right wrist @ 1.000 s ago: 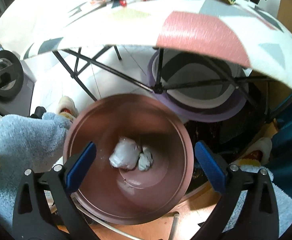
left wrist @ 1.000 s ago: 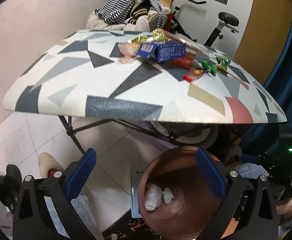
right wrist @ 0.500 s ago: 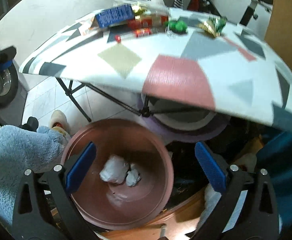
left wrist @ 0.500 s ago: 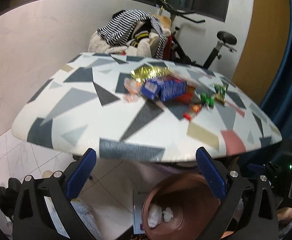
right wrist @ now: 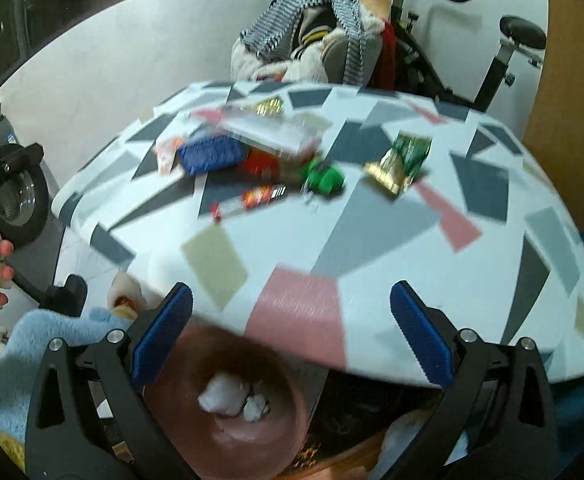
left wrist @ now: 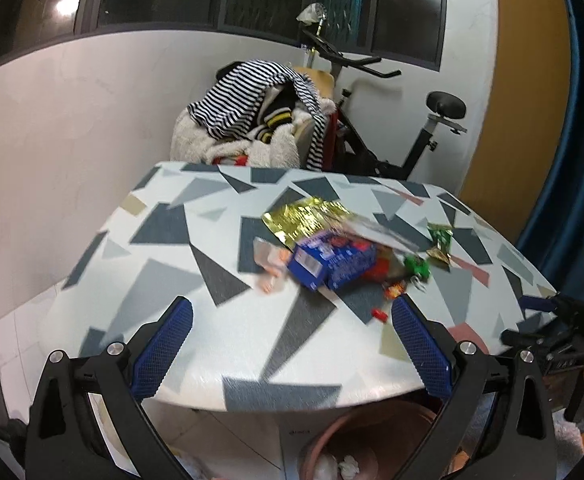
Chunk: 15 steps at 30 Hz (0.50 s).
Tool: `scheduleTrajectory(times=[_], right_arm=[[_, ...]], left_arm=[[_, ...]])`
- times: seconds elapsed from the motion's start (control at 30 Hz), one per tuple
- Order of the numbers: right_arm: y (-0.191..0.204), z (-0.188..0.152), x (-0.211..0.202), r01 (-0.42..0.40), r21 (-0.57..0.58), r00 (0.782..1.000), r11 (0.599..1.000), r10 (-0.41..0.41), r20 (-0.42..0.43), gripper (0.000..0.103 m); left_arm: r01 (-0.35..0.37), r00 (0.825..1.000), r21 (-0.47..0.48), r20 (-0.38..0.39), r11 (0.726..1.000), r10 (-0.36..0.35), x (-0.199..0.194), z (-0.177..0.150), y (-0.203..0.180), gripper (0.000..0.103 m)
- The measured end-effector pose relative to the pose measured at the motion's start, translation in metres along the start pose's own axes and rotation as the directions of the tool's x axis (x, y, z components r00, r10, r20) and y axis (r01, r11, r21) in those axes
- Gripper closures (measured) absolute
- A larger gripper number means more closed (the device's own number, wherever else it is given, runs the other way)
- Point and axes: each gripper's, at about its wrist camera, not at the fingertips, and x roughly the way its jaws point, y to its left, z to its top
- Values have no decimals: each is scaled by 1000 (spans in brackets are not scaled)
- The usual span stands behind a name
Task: Collect trash
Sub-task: 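Raise both tools back over the table toward the remaining wrappers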
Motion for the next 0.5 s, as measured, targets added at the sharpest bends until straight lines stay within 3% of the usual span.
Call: scheduleTrajectory(times=[0.2,0.5], right_arm=[[-22,30,6,11,19,1000,1000,-11,1,6],[-55,52,30,108,63,994,992,-107,-13,6]], left_arm=[[2,1000,-17,-9,1000,-2,12,20,11,6],[-37,998,-23,-56,999,36,41,35,22,6]])
